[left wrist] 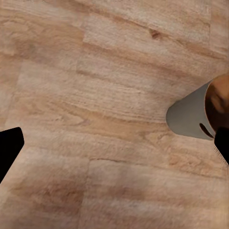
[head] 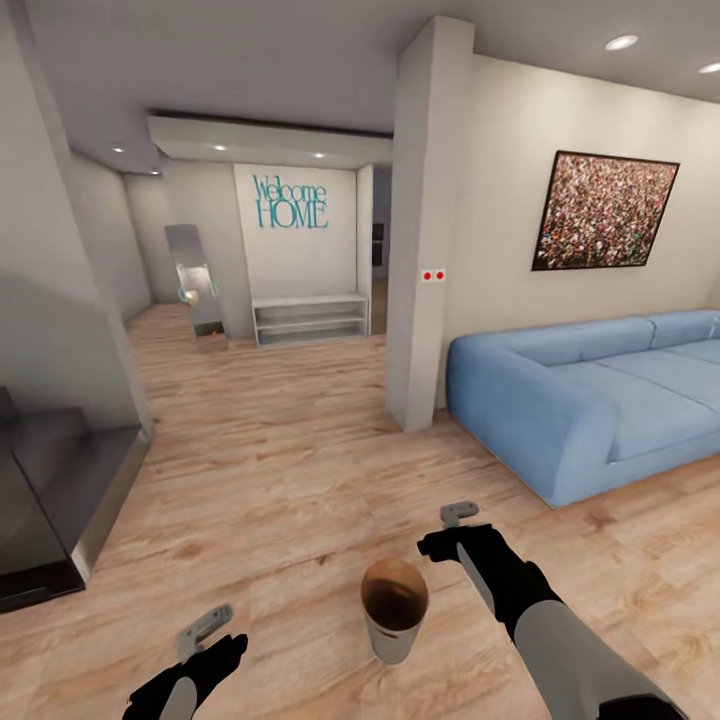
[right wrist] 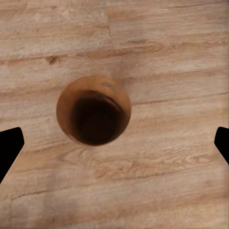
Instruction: Put the three can of soda from the living room inside the tash can in the kitchen.
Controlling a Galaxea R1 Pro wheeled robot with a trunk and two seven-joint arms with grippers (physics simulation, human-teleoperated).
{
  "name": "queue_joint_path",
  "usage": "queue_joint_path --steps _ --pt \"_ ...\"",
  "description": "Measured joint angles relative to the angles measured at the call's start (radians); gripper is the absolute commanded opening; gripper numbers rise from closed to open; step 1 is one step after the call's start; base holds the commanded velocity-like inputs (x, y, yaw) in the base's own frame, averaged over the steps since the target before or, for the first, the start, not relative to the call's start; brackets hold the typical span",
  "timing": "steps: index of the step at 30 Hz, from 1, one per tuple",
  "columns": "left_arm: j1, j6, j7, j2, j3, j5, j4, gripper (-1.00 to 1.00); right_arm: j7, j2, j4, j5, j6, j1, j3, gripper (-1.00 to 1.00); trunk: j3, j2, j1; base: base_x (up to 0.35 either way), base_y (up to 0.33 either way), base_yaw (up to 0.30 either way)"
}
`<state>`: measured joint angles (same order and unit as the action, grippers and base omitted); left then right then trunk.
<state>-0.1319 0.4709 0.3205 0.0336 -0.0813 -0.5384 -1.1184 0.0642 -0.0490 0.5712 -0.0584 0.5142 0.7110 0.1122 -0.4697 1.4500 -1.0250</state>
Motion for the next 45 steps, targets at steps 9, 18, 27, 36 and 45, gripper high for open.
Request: queue_joint_path --steps 9,18,27,36,45 --pt "0.000 0.000 0.000 0.000 0.000 0.000 0.000 1.00 -0.002 0.000 -0.002 -0.001 0.083 0.005 0.000 1.00 0.000 0.000 0.000 0.346 0.000 0.000" --pt "0.000 0.000 0.003 0.001 0.001 -0.001 -0.001 1.00 -0.003 -0.001 -0.007 -0.001 0.095 0.005 0.000 1.00 0.000 0.000 0.000 0.340 0.002 0.000" --pt "-0.001 0.014 0.150 0.035 0.005 -0.061 -0.030 1.00 0.003 0.001 -0.010 -0.003 0.094 0.005 0.005 1.00 0.000 0.000 0.000 0.117 0.011 0.000" --pt "-0.036 0.114 0.145 0.026 0.007 -0.130 -0.008 1.00 0.003 -0.001 -0.007 0.001 0.126 0.007 0.005 1.00 -0.025 0.056 -0.031 0.006 0.001 0.000" --pt "-0.068 0.129 0.098 -0.040 -0.001 -0.139 0.031 1.00 -0.045 -0.027 -0.095 0.005 0.275 0.034 -0.002 1.00 -0.053 0.119 -0.065 0.000 0.000 0.000"
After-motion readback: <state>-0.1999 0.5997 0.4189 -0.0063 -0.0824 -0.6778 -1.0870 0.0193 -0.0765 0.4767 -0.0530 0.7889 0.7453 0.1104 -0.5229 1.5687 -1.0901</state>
